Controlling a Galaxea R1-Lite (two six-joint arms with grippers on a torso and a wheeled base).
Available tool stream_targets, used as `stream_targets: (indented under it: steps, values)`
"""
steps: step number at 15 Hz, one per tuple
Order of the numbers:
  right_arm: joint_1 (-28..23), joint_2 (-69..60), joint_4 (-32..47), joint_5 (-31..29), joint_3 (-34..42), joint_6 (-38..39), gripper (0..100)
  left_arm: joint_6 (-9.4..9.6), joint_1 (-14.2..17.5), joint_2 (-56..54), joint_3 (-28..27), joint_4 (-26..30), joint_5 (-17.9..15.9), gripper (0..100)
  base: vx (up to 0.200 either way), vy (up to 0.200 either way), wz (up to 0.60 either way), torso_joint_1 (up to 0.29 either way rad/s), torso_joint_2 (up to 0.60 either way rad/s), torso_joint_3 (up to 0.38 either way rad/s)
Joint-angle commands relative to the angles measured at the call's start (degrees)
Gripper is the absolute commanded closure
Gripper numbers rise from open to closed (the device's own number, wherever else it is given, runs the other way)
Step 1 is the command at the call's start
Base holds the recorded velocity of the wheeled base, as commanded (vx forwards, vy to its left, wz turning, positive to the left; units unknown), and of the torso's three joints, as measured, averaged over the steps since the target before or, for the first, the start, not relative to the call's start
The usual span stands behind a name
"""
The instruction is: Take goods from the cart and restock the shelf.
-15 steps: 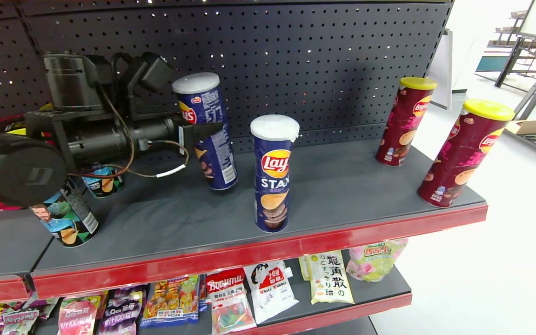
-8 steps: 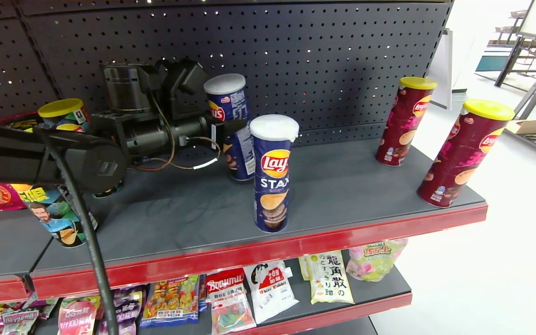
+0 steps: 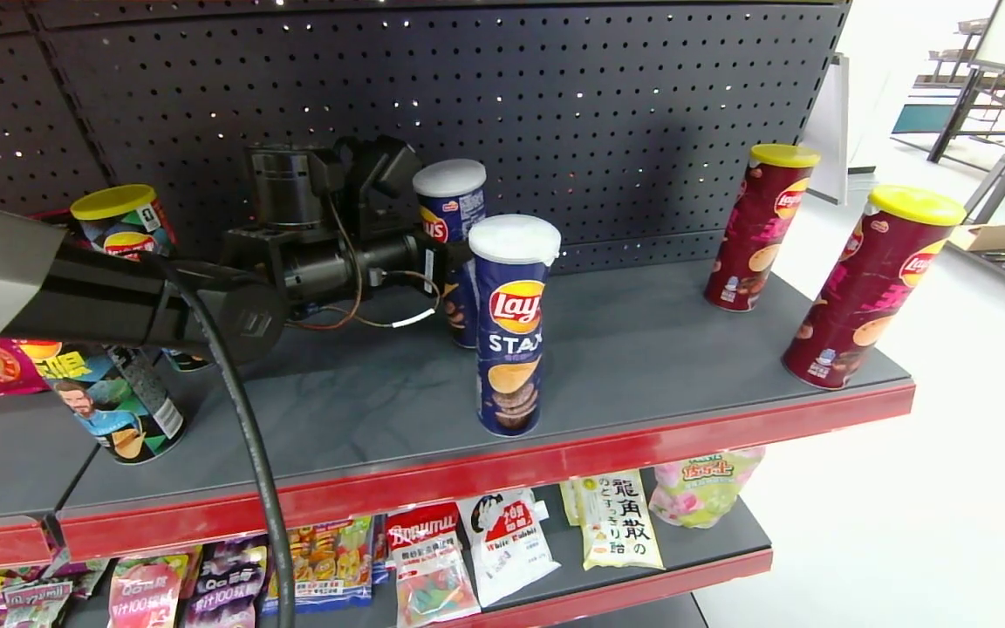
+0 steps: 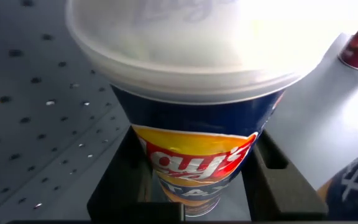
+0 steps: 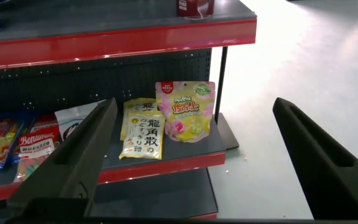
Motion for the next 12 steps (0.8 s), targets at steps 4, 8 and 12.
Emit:
stream_targets:
  steps: [4,8,12]
  values:
    - [0.0,-0.02,0.0,0.01,0.02,0.02,0,0.03,-0.51,1.33,-1.58,0.04,-0.08,100,0.0,0.0,0.0,0.0,0.0,0.0]
    - [0.0,-0.02,0.0,0.01,0.02,0.02,0,0.12,-1.21,2.21,-2.37,0.04,-0.08,100,0.0,0.0,0.0,0.0,0.0,0.0]
    - [0.0,-0.02,0.0,0.01,0.02,0.02,0,0.12,-1.48,2.47,-2.37,0.66,-0.16,100,0.0,0.0,0.0,0.0,0.0,0.0]
